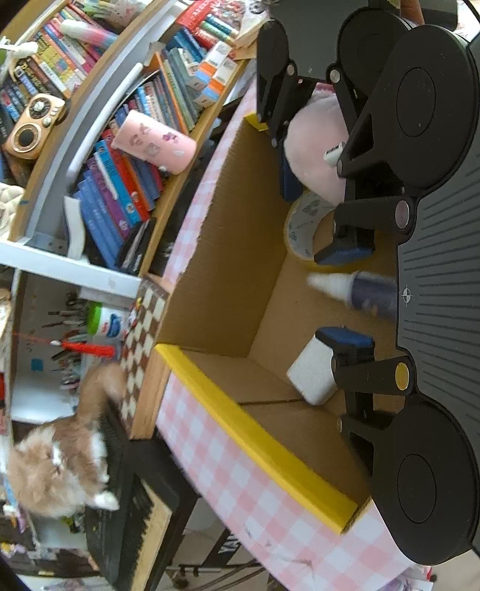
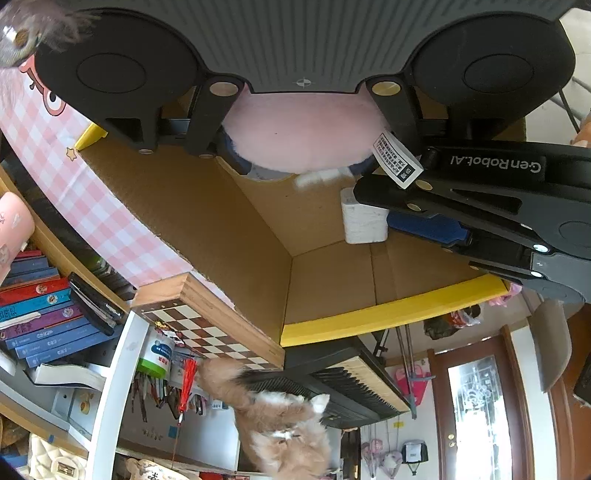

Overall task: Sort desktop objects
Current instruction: 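Open both grippers to drop the bottle and pig into the box, then withdraw both open tools from the box back toward the table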

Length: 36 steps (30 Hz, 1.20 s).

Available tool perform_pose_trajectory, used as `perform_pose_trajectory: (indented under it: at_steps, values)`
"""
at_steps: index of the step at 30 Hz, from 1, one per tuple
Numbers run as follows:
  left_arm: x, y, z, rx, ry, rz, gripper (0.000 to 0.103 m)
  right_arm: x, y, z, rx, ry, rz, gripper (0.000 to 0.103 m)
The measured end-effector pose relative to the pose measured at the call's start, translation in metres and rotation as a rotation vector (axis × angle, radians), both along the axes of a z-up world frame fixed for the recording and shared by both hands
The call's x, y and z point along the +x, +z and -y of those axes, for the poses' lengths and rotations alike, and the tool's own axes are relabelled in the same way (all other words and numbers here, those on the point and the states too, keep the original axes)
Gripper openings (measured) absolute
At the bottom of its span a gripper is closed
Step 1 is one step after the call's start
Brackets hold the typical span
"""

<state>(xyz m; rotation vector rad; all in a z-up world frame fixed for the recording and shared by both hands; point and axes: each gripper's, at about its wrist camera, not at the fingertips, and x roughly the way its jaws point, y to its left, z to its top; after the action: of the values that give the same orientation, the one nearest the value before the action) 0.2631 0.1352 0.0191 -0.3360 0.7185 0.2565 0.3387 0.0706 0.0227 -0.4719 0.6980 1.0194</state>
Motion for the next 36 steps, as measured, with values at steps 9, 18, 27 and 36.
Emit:
perform_pose_trajectory:
  at_steps: [9,18,27,36]
  values:
    - [-0.026,0.019,0.005,0.027,0.033,0.131,0.078,-0.011,0.013,0.02,0.113,-0.073,0.027,0.075]
    - [-0.05,0.044,0.008,0.052,0.044,0.233,0.082,-0.022,0.045,0.045,0.208,-0.165,0.083,0.078]
    - [-0.069,0.055,0.014,0.078,0.01,0.266,0.084,-0.039,0.061,0.063,0.235,-0.239,0.122,0.078]
    - [-0.095,0.062,0.017,0.108,-0.031,0.288,0.087,-0.07,0.067,0.086,0.258,-0.344,0.14,0.078]
